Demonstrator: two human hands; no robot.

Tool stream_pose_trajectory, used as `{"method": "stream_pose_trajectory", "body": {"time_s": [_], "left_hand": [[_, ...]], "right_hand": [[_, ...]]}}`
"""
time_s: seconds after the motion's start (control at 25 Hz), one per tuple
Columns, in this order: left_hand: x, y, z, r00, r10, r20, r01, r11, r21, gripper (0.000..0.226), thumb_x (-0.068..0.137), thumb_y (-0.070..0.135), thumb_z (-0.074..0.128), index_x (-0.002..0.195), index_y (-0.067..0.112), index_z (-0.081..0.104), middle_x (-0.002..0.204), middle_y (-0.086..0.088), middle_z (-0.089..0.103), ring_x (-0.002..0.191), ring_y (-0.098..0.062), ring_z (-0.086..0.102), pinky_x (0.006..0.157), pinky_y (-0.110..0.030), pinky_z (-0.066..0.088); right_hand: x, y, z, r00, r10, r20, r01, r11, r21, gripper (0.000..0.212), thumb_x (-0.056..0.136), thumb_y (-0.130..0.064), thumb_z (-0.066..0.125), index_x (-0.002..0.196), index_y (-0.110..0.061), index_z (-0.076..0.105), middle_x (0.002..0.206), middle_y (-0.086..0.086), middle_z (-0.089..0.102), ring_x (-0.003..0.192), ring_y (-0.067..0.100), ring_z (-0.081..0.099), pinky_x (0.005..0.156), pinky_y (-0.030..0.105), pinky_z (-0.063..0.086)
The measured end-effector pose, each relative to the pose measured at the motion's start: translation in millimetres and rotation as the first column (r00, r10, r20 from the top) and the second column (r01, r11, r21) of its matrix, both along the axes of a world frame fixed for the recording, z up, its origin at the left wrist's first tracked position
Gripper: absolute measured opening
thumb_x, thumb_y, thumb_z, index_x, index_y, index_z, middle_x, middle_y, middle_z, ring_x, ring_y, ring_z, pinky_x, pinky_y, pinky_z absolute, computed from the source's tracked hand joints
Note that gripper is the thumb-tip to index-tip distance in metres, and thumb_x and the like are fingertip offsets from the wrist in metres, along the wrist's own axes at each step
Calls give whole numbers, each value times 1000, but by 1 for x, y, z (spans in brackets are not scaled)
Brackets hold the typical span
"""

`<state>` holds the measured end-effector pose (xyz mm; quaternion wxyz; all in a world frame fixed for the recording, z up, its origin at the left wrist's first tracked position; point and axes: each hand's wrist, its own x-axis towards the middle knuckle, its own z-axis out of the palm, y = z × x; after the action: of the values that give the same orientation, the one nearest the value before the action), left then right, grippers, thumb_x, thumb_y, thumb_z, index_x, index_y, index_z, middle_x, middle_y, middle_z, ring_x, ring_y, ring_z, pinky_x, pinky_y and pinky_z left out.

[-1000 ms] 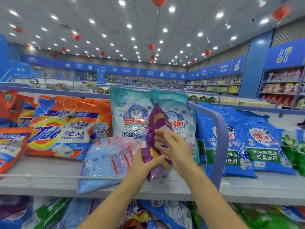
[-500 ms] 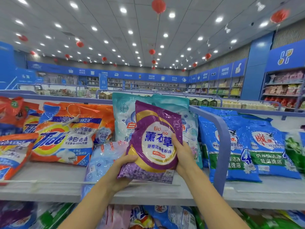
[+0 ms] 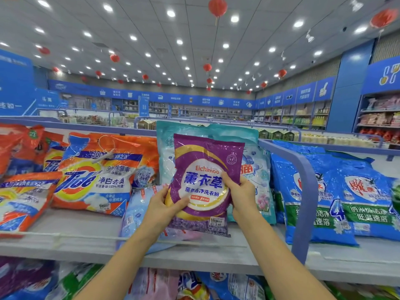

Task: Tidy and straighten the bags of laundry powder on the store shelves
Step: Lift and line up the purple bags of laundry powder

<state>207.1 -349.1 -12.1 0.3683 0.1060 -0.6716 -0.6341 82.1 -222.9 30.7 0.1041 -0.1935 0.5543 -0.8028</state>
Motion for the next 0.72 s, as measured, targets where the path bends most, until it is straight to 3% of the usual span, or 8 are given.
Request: {"method": "stream_pose_trajectory", "body": {"time_s": [0.12,0.24,0.32,0.36,0.44,0.52,0.6,0.72], "left_hand": [[1,-1,-1,1000,11,-10,-11,1000,-20,27,78,13,71,99,25,59,87,8,71,74,-4,70,59,-14,53],[-2,1,-3,1000,4,-8,-4,999,-54,26,78,12,72,96,27,59,82,11,71,73,-2,69,59,-13,52],[-7,5,-3,1000,-17,24,19,995,-93,29,75,15,75,98,24,61,88,5,73,77,-6,70,63,-18,54],[-10,8,-4,998,-41,40,45,993,-107,32,73,16,76,100,22,61,91,2,74,80,-9,71,66,-21,56],[-12,11,-6,995,-81,55,87,988,-124,36,73,17,76,105,19,61,95,1,74,85,-14,71,71,-25,57],[-13,10,-8,994,-101,42,106,985,-137,38,73,20,76,107,20,60,96,4,74,88,-13,70,73,-25,56],[-14,6,-6,996,-82,43,88,983,-163,42,70,27,79,108,23,60,96,7,73,89,-12,70,76,-27,56],[-15,1,-8,998,-37,54,42,994,-103,40,72,21,78,108,19,61,91,7,74,85,-11,70,73,-26,57]], "right_hand": [[-9,11,21,943,-62,-326,103,989,109,45,83,-18,68,124,-11,48,117,9,59,97,16,59,81,27,49],[-18,10,61,543,-155,-826,462,876,139,59,82,-33,68,133,-17,42,129,0,50,119,14,43,101,31,31],[-10,-7,80,277,11,-961,568,804,173,53,83,-41,64,129,-17,50,124,-1,58,118,17,48,102,34,28],[-4,-17,88,239,136,-961,585,770,255,48,85,-43,61,125,-17,54,118,0,63,114,19,53,100,35,32],[2,-35,96,307,304,-902,584,688,431,35,87,-43,59,110,-17,63,105,1,67,102,23,59,83,32,42],[-2,-42,98,391,216,-894,577,700,422,25,86,-40,61,95,-17,68,94,0,67,94,23,60,71,29,41],[-6,-45,100,430,112,-896,574,732,367,22,85,-39,64,92,-19,70,88,-3,65,93,20,61,71,29,43],[-1,-49,99,342,95,-935,548,788,280,23,84,-37,65,97,-19,69,95,-4,69,94,17,61,86,35,45]]}}
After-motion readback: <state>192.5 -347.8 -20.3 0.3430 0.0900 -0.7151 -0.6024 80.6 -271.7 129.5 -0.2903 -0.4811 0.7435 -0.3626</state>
